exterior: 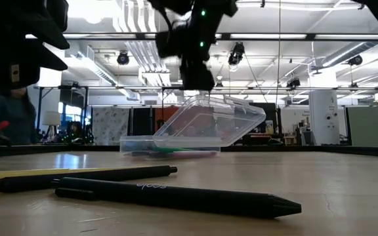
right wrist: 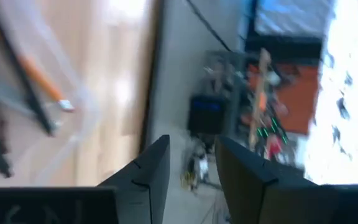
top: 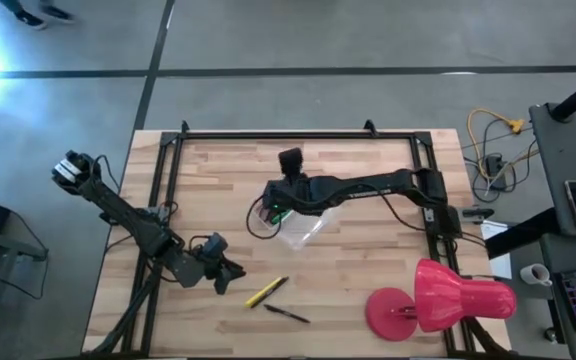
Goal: Pick & place school supplies into a supply box
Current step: Put the yellow pen into the transparent supply box
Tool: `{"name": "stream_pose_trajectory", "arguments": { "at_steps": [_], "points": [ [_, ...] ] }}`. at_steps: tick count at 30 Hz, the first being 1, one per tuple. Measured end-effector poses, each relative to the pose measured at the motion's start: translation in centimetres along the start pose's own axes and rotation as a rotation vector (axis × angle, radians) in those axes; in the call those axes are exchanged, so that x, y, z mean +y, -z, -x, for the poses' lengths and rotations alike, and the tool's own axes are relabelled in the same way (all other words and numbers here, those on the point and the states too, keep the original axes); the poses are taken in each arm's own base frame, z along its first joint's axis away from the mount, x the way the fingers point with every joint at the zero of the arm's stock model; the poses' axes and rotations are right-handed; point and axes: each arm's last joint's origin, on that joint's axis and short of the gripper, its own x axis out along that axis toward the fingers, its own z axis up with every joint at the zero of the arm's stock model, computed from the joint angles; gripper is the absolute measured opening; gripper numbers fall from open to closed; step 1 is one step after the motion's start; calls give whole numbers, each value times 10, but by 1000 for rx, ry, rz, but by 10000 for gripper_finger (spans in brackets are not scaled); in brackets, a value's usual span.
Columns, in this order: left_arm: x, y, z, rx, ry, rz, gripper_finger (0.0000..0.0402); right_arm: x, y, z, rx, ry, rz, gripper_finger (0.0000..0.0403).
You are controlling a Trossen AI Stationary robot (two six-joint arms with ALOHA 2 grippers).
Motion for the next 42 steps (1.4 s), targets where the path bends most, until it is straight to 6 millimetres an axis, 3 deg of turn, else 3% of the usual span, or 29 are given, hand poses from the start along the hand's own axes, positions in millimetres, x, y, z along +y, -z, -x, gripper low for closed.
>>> {"name": "stream_pose_trajectory", "arguments": {
  "at_steps": [4,9,18,25,31,42],
  "points": [
    [5,5,-10,10,-47,-20,101,-12,4,27,4,83,-142,120],
    [6,18,-33,84,-123,-40,101,-24,10,75,-87,79,-306,116],
    [-25,34,-80,185,-313,-141,101,-37,24,144,-254,24,-635,117],
    [-45,32,-101,224,-517,-217,101,-39,28,159,-295,-25,-885,115],
    [-52,29,-120,247,-518,-182,101,-39,27,159,-297,-31,-900,116],
    [-37,22,-130,295,-569,-146,101,-37,26,160,-309,-112,-987,109]
  ]
}}
